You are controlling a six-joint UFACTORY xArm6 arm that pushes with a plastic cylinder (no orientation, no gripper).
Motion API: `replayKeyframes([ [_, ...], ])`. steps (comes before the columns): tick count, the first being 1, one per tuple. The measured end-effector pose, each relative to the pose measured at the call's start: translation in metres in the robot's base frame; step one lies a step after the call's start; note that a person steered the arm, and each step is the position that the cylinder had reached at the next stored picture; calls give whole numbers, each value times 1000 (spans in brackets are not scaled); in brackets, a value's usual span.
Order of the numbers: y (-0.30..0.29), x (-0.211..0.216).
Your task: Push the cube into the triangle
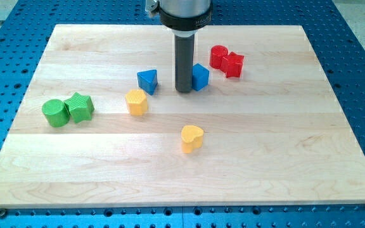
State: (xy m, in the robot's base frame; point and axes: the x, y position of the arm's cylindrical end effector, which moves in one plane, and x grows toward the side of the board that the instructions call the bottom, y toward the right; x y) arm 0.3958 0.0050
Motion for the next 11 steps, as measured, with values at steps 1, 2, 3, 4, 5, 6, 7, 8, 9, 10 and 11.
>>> replayKeyframes([
  [1, 21, 46],
  [2, 67, 57],
  [3, 82, 14],
  [4, 58, -27],
  [5, 15, -27],
  [6, -5, -27],
  [7, -1, -27],
  [8, 11, -14],
  [9, 11, 1],
  [10, 11, 13],
  [11, 7, 16],
])
